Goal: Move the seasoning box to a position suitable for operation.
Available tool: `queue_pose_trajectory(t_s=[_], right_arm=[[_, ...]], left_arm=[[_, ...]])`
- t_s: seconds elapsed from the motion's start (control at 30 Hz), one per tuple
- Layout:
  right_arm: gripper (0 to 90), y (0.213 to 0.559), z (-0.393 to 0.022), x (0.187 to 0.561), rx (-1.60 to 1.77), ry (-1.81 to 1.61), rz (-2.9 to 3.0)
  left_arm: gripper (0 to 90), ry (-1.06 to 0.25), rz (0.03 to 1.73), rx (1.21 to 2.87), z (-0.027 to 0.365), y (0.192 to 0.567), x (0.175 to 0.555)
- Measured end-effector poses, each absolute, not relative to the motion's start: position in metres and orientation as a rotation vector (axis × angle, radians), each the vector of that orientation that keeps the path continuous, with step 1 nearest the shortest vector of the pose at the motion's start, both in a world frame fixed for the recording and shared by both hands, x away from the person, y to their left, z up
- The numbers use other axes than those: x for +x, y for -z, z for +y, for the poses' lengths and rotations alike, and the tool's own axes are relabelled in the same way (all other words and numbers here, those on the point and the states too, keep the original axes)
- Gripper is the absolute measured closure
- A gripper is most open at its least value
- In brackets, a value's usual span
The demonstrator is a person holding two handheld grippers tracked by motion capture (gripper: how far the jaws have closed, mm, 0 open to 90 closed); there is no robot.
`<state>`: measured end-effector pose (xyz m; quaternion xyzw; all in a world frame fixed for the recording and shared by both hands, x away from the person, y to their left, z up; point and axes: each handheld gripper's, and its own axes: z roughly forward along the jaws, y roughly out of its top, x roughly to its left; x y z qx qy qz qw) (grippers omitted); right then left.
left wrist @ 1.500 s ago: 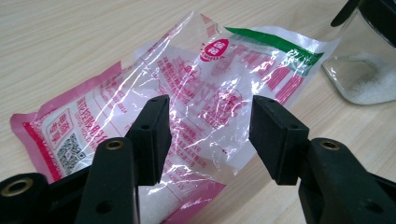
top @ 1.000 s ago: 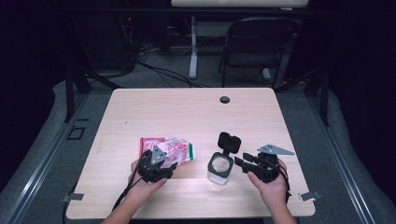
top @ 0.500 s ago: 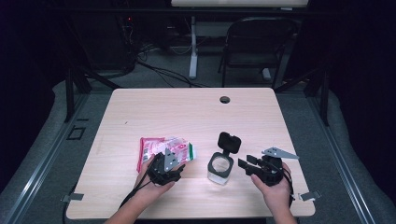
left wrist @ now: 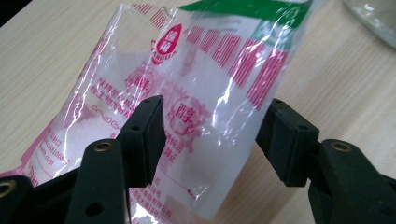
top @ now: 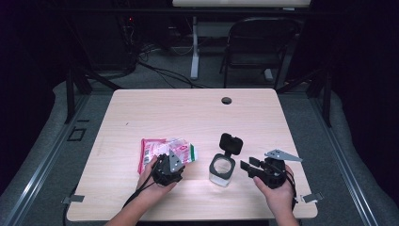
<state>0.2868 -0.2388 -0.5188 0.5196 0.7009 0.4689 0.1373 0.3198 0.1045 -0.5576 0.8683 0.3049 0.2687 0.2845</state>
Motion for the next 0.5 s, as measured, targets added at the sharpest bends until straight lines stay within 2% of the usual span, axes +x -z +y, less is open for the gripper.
queue_pose_trajectory(t_s=[0.5], right_arm=[[53.3,0.5181,-0.236,0.2898,1.495,-1.369,2.033]], left_arm=[[43.7,-0.763,0.887,2.322,0.1145,0.5661,0.3254]])
